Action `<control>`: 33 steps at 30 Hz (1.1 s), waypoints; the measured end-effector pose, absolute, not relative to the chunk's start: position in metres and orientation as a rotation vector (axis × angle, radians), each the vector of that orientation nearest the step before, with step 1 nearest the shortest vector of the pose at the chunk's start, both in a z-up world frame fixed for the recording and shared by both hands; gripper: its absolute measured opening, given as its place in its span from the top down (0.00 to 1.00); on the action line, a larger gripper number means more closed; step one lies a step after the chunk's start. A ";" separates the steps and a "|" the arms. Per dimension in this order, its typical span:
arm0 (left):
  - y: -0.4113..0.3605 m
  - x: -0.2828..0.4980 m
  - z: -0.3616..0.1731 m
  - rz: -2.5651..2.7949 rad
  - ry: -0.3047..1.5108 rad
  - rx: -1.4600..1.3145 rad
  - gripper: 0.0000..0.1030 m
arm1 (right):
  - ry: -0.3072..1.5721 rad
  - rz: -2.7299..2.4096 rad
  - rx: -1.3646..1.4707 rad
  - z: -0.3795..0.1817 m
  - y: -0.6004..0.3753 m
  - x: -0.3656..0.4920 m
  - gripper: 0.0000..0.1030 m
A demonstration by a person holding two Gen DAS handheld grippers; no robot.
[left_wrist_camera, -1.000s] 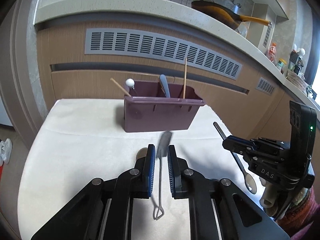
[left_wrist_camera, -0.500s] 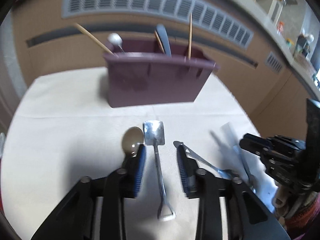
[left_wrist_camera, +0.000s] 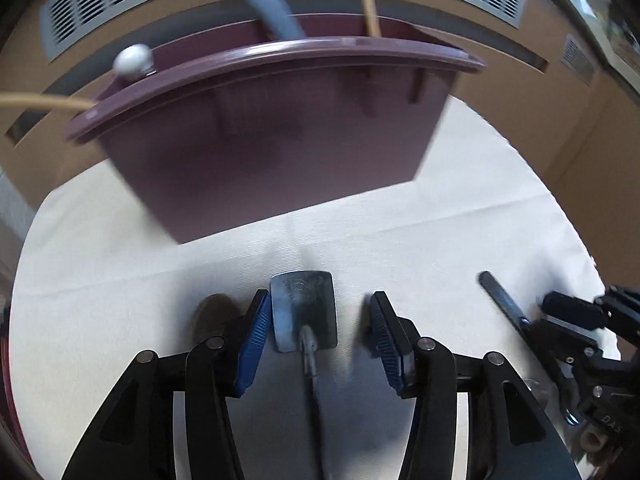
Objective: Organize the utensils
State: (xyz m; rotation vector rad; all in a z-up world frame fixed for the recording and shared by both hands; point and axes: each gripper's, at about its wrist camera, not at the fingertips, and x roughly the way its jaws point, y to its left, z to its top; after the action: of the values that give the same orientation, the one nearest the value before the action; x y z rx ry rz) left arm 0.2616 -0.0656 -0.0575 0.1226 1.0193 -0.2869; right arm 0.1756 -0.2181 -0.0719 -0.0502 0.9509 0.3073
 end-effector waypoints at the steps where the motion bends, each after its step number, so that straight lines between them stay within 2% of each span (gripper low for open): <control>1: -0.068 0.262 -0.058 -0.296 1.013 0.141 0.51 | 0.955 0.311 -0.036 -0.073 -0.219 0.176 0.74; 7: -0.065 0.267 -0.057 -0.332 1.039 0.127 0.51 | 0.959 0.336 0.024 -0.074 -0.225 0.177 0.67; 8: -0.065 0.266 -0.057 -0.326 1.034 0.130 0.54 | 0.957 0.342 0.024 -0.074 -0.224 0.177 0.66; 9: -0.065 0.265 -0.057 -0.316 1.023 0.132 0.58 | 0.957 0.350 0.027 -0.075 -0.223 0.177 0.61; 10: -0.064 0.262 -0.056 -0.309 1.006 0.124 0.68 | 0.960 0.357 0.034 -0.075 -0.222 0.177 0.57; 11: -0.060 0.259 -0.055 -0.317 1.000 0.096 0.68 | 0.964 0.358 0.043 -0.075 -0.221 0.177 0.55; 15: -0.036 0.238 -0.048 -0.341 0.978 -0.031 0.68 | 0.993 0.406 0.095 -0.076 -0.220 0.181 0.35; 18: -0.020 0.215 -0.034 -0.336 0.926 -0.092 0.68 | 1.031 0.426 0.090 -0.074 -0.216 0.185 0.31; 20: -0.008 0.197 -0.020 -0.329 0.872 -0.119 0.68 | 1.037 0.415 0.025 -0.073 -0.210 0.186 0.35; 22: -0.003 0.187 -0.011 -0.324 0.839 -0.131 0.68 | 1.022 0.365 -0.040 -0.073 -0.203 0.187 0.51; 26: 0.003 0.173 -0.002 -0.329 0.808 -0.142 0.68 | 1.031 0.281 -0.135 -0.074 -0.194 0.194 0.66; 27: 0.004 0.171 -0.001 -0.333 0.801 -0.149 0.68 | 1.033 0.269 -0.153 -0.073 -0.193 0.195 0.76; 28: 0.004 0.168 0.002 -0.338 0.795 -0.157 0.68 | 1.032 0.268 -0.172 -0.073 -0.191 0.195 0.89; 33: 0.021 0.157 0.016 -0.347 0.753 -0.182 0.68 | 0.942 0.302 -0.162 -0.049 -0.190 0.180 0.89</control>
State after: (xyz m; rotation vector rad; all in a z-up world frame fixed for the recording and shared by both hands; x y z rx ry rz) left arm 0.1567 0.0208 0.0164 -0.1821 0.7532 -0.3467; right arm 0.1804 -0.1895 -0.0490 -0.1619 0.9416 0.3021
